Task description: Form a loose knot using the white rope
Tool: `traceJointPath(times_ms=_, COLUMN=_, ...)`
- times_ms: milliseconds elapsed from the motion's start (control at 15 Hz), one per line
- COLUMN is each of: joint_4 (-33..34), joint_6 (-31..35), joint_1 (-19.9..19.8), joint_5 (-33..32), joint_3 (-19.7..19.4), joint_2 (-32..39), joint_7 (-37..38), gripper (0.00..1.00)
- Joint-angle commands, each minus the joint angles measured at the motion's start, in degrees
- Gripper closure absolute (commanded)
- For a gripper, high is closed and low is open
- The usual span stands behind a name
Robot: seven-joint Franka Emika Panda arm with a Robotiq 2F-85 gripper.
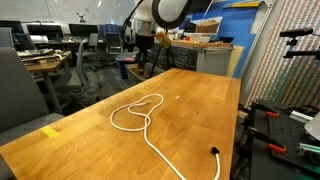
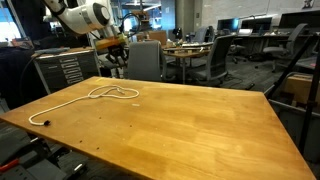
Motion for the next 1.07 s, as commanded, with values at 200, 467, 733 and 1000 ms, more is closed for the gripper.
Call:
traceJointPath(times_ms=200, joint_4=2.0, joint_6=-8.4, joint_1=0.1, joint_5=-2.2, joint_3=-0.4, joint_2=2.0, joint_7=-4.8, gripper=0.24)
traceJointPath(times_ms=467, joint_4=2.8, joint_6=-6.9, joint_1=0.3, joint_5=-6.7, joint_3=-2.8, joint_2=5.0, joint_7=-2.4, gripper=0.00)
traceJointPath(times_ms=733, joint_4=4.4, joint_6=-5.2, joint_1=-0.9, joint_5=-5.8, joint_3=-3.0, joint_2=9.2, joint_7=-3.4, gripper=0.00)
traceJointPath(times_ms=1000, joint_4=3.5, joint_6=-5.5, joint_1=-1.0, joint_5=-5.2, joint_3=-2.9, joint_2=10.2, joint_7=-3.3, gripper=0.00)
